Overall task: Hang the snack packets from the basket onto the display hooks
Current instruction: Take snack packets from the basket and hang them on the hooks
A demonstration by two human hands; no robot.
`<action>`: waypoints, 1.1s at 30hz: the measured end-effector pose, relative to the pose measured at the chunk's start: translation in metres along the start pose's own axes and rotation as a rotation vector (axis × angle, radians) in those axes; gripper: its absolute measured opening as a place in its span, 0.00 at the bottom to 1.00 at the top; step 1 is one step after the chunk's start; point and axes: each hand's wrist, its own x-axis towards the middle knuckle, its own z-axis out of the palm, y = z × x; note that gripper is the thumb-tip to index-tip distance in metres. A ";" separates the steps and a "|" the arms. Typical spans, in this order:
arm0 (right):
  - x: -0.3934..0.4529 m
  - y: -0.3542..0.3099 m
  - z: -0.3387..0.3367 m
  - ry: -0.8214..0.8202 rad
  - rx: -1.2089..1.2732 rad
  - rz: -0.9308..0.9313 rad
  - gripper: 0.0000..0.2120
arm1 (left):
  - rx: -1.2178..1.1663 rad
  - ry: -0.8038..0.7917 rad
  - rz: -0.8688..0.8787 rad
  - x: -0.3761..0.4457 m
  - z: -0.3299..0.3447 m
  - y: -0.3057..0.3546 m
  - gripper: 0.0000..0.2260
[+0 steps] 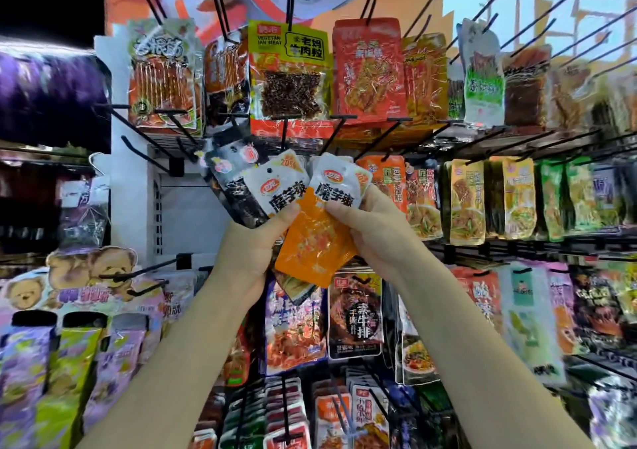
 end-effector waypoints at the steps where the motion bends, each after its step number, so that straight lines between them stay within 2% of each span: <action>1: 0.003 -0.002 -0.002 0.019 0.004 -0.022 0.17 | 0.016 0.018 0.006 0.002 -0.003 0.000 0.11; 4: 0.012 -0.011 -0.011 0.102 0.031 -0.062 0.17 | 0.073 0.062 -0.002 0.008 -0.014 0.002 0.08; 8: 0.028 -0.014 -0.015 0.240 -0.211 -0.071 0.04 | 0.114 0.075 -0.023 0.014 -0.019 0.004 0.08; 12: 0.046 -0.011 -0.012 0.362 -0.471 -0.246 0.09 | 0.125 0.039 -0.050 0.017 -0.016 0.004 0.07; 15: 0.054 -0.008 -0.013 0.342 -0.501 -0.395 0.19 | 0.136 0.028 -0.055 0.019 -0.014 0.005 0.08; 19: 0.062 -0.002 -0.017 0.304 -0.573 -0.458 0.09 | 0.133 0.027 -0.065 0.022 -0.014 0.005 0.09; 22: 0.062 0.000 -0.019 0.324 -0.568 -0.497 0.07 | 0.130 0.022 -0.081 0.022 -0.015 0.006 0.09; 25: 0.063 -0.002 -0.020 0.341 -0.575 -0.532 0.06 | 0.125 -0.005 -0.113 0.020 -0.019 0.007 0.11; 29: 0.069 -0.004 -0.020 0.326 -0.586 -0.488 0.10 | 0.130 -0.031 -0.141 0.019 -0.022 0.013 0.19; 33: 0.074 -0.003 -0.018 0.323 -0.574 -0.436 0.10 | 0.122 -0.026 -0.125 0.021 -0.020 0.015 0.12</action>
